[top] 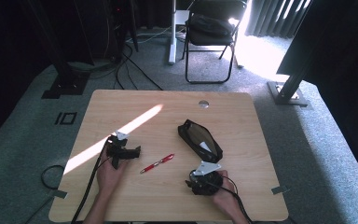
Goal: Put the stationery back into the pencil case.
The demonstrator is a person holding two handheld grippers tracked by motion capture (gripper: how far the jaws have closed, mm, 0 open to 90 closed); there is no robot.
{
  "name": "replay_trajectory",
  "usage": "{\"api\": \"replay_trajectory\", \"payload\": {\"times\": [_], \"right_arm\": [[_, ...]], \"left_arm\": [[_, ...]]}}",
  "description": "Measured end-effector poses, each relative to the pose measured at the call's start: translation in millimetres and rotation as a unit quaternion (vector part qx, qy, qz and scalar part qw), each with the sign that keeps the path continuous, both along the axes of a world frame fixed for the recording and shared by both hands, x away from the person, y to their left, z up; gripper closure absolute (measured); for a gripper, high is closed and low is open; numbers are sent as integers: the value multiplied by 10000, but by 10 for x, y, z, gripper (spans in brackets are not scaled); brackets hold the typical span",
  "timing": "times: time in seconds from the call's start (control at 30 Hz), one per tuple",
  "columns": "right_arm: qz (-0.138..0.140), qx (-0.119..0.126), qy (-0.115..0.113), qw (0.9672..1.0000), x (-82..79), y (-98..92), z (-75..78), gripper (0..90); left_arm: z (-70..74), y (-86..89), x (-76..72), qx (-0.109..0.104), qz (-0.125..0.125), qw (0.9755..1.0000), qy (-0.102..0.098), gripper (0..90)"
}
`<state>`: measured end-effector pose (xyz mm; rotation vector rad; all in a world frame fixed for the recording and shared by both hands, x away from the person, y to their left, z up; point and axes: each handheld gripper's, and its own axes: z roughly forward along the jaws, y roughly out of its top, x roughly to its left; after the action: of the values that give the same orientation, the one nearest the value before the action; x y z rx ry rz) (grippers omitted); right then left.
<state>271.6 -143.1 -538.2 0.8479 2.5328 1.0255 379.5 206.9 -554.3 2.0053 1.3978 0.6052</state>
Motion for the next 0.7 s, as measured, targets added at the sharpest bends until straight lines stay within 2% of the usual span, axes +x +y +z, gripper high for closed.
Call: {"api": "replay_trajectory", "payload": {"times": [0.17, 0.3, 0.4, 0.57, 0.63, 0.7], "right_arm": [[-470, 152, 25, 9988, -13, -133, 20, 395], [-878, 185, 192, 9958, 9, -229, 8, 361], [-944, 220, 205, 9951, -35, -286, 16, 361], [-1147, 100, 365, 9927, -31, -346, -27, 330], [-1174, 112, 466, 9919, 0, -350, -52, 310], [-1090, 91, 523, 9926, 26, -337, -68, 304]], "left_arm": [[0, 0, 0, -1, 0, 10000, 1, 89], [0, 0, 0, 0, -1, 10000, 1, 89], [0, 0, 0, 0, -1, 10000, 0, 89], [0, 0, 0, 1, -1, 10000, 1, 89], [0, 0, 0, 0, 0, 10000, 0, 89], [0, 0, 0, 0, -1, 10000, 2, 89]]}}
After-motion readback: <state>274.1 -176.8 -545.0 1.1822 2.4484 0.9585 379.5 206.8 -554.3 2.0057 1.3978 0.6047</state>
